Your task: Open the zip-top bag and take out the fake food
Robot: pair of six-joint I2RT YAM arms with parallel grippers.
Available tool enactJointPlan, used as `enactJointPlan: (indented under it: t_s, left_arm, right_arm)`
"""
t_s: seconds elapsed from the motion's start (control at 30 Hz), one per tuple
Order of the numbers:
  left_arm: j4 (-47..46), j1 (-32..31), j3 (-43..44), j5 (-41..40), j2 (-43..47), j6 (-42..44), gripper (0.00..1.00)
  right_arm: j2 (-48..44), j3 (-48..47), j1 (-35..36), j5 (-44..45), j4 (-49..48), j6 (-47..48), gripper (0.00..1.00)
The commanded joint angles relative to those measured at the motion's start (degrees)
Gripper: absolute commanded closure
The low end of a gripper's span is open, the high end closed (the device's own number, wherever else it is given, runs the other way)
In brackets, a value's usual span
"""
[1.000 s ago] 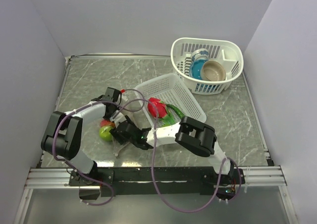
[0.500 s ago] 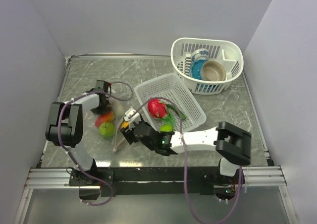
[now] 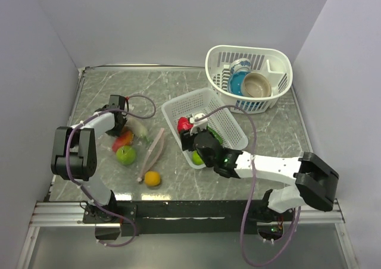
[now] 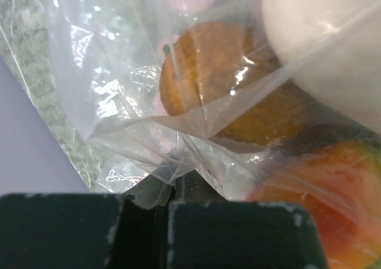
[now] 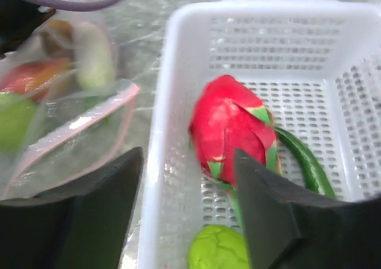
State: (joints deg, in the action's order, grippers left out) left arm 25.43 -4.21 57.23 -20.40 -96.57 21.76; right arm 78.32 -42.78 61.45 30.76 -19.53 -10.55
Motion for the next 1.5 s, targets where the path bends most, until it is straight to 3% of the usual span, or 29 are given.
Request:
enactJointPlan:
  t_s: [0.0,0.1,0.47,0.8,1.03,1.17,1.47]
  left_arm:
    - [0.3,-0.2,-0.5,1.1,2.4,0.3,0.99]
    - [0.6,-0.2,-0.1,1.5,2.1,0.0,0.99]
    - [0.3,-0.2,-0.5,1.8,2.6,0.4,0.99]
    - [0.3,-0.2,-0.3,1.9,2.8,0.8,0.99]
    - [-0.2,-0.2,-0.6,1.5,2.7,1.2,0.99]
    - [-0.1,-0.2,-0.4,1.8,2.7,1.0,0.99]
    - [-0.3,-0.2,-0.9,1.9,3.4,1.4,0.99]
  right_arm:
    - [0.9,-3.4,6.3,-8.2,1.9,5.9,0.14]
    - [4.5,-6.4,12.6,-13.1,6.0,10.1,0.00]
    - [18.3,-16.7,15.8,-27.1,17.4,12.7,0.00]
    - [26.4,-20.2,15.9,-38.3,19.3,11.9,0.00]
    - [21.8,-20.1,16.7,-31.3,19.7,12.0,0.00]
    - [20.3,-21.5,16.7,-35.3,19.7,12.0,0.00]
    - [29.6,-28.9,16.9,-41.4,20.9,11.0,0.00]
